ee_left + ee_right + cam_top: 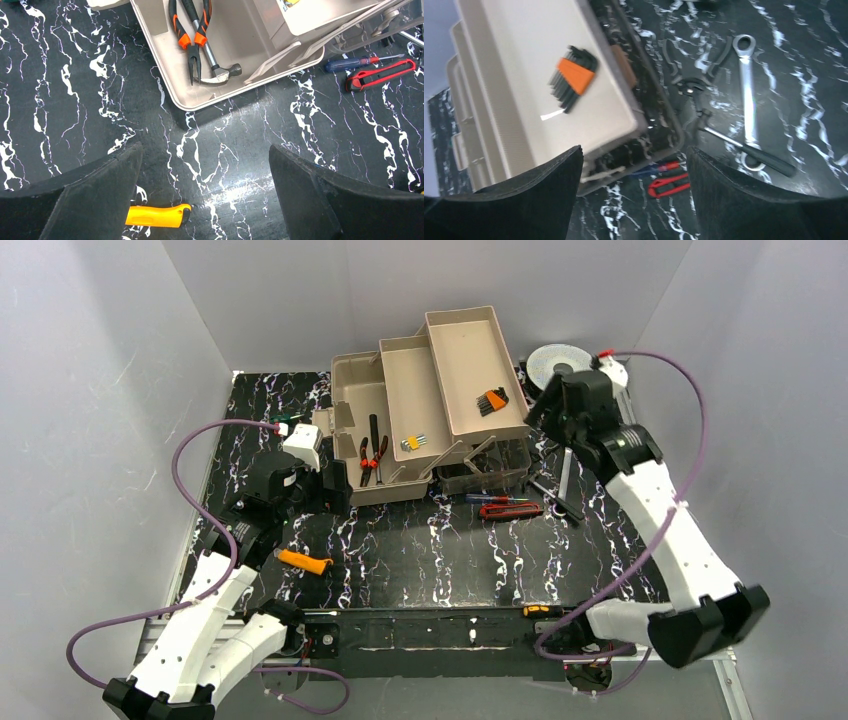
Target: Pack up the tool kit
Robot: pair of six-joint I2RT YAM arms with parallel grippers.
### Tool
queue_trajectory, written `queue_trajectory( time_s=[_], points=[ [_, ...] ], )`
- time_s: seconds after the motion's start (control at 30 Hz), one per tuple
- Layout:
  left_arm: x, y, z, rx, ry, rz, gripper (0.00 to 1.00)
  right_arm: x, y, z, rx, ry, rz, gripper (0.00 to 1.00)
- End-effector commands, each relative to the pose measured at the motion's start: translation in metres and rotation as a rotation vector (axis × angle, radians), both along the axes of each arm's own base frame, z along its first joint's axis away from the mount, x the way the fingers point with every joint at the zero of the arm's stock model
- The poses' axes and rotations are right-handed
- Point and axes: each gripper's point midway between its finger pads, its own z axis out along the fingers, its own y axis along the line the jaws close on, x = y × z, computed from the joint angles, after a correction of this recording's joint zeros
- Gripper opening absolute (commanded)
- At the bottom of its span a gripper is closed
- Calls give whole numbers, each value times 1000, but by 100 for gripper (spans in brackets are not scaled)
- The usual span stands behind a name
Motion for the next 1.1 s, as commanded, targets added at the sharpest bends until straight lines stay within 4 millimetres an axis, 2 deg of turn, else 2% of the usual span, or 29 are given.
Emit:
queue_trajectory(
  time_s=[0.0,0.17,0.23,0.4,0.6,0.77,0.9,1.07],
  points=[
    [0,1,5,-3,-22,-6,98,-21,-47,-24,-84,4,-106,83],
    [0,-1,3,-9,-17,-9,98,-39,-89,-87,-49,167,-188,82],
    [0,-1,4,-10,-15,-11,98,-43,-98,-112,-5,238,-203,82],
    [0,-1,4,-11,-16,-11,98,-41,-101,-168,31,344,-188,81],
    [-1,-2,5,-18,-18,-14,98,-31,-95,-218,48,451,-174,78],
    [-2,-2,4,-18,-18,-15,98,-23,-93,-239,54,486,-171,76],
    [-2,-2,5,-19,-20,-15,98,-23,-102,-247,-2,518,-192,75],
    [-1,-2,5,-19,-20,-12,98,-25,-96,-252,22,514,-163,74]
  ],
)
